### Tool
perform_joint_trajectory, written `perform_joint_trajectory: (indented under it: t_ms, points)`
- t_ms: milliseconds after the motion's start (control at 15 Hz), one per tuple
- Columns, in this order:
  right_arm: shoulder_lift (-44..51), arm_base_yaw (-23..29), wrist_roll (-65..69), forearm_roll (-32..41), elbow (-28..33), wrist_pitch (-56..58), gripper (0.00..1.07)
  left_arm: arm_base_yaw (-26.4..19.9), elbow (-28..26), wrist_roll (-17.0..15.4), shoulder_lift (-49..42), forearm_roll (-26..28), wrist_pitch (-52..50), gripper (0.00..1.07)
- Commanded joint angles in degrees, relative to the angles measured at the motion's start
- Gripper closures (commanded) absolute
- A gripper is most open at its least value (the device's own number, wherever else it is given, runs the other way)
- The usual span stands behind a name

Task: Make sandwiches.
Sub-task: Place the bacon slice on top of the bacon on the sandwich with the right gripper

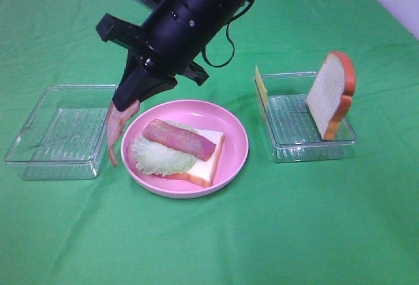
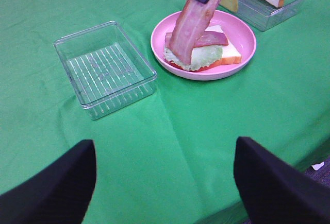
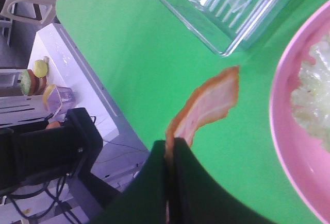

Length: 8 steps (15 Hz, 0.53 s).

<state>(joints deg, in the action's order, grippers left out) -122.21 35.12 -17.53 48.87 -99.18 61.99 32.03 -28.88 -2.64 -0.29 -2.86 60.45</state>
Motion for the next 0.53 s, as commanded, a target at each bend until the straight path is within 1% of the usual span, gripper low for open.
perform_joint_trajectory:
  t_ms: [67,133,200,267,400,533]
  points:
    - [-2.3,-0.7,-0.7,-3.0,0.2,-1.7,1.07,0.1,0.3,0.1,-1.2,-0.1,-0.6,0.35]
    - [-2.6,-1.0,3.3,-10.7,0.2,-5.1,1.07,0.1,0.3,0.1,-1.2,-0.1,-0.6,0.35]
    - [-2.6,-1.0,5.9,-14.2,0.2,-6.8,1.07,0.1,0.3,0.1,-1.2,-0.1,-0.6,0.35]
    - [-2.6,-1.0,7.2,-15.9,0.2,-7.5,1.07,0.1,0.3,0.1,-1.2,-0.1,-0.6,0.35]
    - [-2.6,-0.9,10.1,-22.3,0.2,-8.5,1.07,0.1,0.3,0.1,-1.2,-0.1,-0.6,0.35]
    - [-2.6,-0.9,12.2,-26.6,0.2,-8.7,1.07,0.1,0.3,0.1,-1.2,-0.1,-0.6,0.35]
